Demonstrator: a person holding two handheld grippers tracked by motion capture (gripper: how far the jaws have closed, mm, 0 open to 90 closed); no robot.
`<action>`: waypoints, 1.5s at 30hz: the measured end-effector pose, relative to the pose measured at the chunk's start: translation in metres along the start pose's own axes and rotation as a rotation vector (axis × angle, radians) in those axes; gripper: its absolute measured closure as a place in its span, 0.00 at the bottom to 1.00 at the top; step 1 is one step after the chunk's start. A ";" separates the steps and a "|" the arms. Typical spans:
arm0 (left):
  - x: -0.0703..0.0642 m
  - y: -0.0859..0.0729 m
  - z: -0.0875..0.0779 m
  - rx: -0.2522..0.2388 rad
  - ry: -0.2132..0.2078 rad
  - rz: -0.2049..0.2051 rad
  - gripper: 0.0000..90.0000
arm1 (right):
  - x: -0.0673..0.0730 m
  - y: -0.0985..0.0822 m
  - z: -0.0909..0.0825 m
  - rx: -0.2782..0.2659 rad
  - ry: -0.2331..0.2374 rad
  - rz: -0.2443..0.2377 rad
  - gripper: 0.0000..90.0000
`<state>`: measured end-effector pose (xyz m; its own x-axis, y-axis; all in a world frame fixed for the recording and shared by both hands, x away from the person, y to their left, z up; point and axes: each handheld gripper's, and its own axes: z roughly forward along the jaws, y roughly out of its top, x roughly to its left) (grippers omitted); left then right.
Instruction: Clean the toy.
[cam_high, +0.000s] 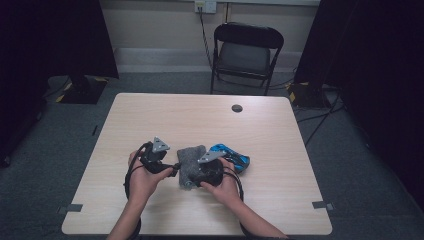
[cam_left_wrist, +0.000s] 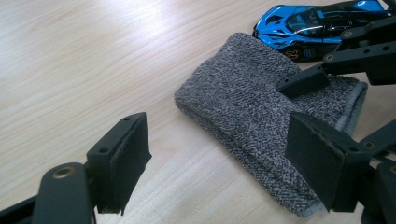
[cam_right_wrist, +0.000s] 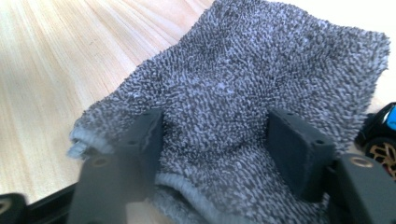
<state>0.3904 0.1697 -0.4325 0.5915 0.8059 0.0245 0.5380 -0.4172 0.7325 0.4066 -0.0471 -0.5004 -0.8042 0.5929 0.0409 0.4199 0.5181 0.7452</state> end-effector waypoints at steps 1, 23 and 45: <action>0.000 0.000 0.000 0.001 0.003 0.003 0.24 | 0.000 -0.001 0.000 -0.004 0.003 -0.005 0.49; 0.012 0.007 -0.014 -0.097 -0.026 -0.034 0.19 | -0.009 0.027 -0.025 0.025 0.085 0.023 0.88; -0.022 0.032 0.028 -0.073 -0.185 0.043 0.19 | -0.078 -0.005 -0.133 -0.051 -0.038 0.119 0.88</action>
<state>0.4117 0.1269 -0.4289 0.7168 0.6944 -0.0635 0.4687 -0.4125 0.7811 0.4109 -0.1781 -0.4186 -0.7332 0.6715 0.1070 0.4887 0.4110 0.7695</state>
